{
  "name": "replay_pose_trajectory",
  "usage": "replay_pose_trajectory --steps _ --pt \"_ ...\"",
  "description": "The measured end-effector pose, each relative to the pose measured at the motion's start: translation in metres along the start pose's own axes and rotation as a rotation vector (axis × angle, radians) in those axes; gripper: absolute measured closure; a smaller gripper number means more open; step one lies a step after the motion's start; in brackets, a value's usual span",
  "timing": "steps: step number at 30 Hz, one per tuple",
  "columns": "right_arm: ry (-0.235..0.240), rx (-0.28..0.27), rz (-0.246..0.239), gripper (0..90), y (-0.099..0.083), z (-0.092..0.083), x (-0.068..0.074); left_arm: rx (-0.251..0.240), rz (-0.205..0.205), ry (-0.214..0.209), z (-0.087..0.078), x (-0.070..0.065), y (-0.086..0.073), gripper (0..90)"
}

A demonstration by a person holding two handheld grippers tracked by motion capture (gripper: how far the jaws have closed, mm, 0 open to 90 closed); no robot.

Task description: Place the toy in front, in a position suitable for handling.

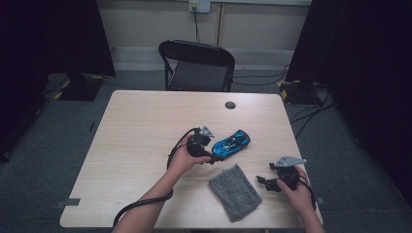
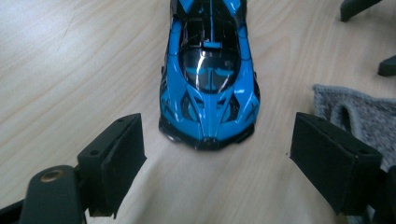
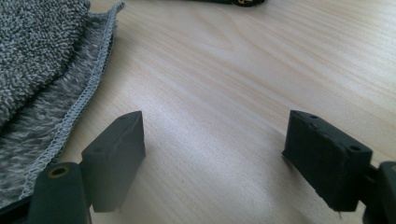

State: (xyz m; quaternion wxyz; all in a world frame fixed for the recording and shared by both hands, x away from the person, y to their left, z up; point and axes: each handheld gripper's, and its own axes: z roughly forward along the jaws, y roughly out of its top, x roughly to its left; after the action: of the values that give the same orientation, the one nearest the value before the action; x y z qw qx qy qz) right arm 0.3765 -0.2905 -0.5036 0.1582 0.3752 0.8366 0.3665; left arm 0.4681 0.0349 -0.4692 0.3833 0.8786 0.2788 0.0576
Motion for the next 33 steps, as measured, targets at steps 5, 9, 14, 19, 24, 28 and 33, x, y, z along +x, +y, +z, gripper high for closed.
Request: replay_pose_trajectory --steps 5,9,14,19,24,28,33 --pt "0.0 0.0 -0.001 19.6 0.0 0.0 0.0 -0.006 0.013 0.004 0.012 -0.001 0.009 17.4" --pt "0.0 0.0 -0.001 19.6 0.0 0.0 0.0 0.005 0.022 0.01 0.023 0.0 0.015 17.4" --pt "0.0 0.0 0.001 19.4 0.0 0.0 0.0 0.005 0.03 0.002 0.035 -0.001 0.021 17.4" --pt "0.0 0.001 -0.001 19.1 0.0 0.0 0.0 0.009 0.031 -0.001 0.045 0.0 0.027 17.4" --pt "0.0 0.001 -0.001 19.1 0.0 0.0 0.0 0.015 0.034 -0.008 0.054 0.001 0.03 16.9" --pt "0.0 0.001 -0.001 19.1 0.0 0.0 0.0 0.021 0.029 -0.007 0.061 0.002 0.033 17.0" --pt "0.0 0.001 -0.001 19.1 0.0 0.0 0.0 0.032 0.054 -0.002 0.069 -0.001 0.038 16.6"
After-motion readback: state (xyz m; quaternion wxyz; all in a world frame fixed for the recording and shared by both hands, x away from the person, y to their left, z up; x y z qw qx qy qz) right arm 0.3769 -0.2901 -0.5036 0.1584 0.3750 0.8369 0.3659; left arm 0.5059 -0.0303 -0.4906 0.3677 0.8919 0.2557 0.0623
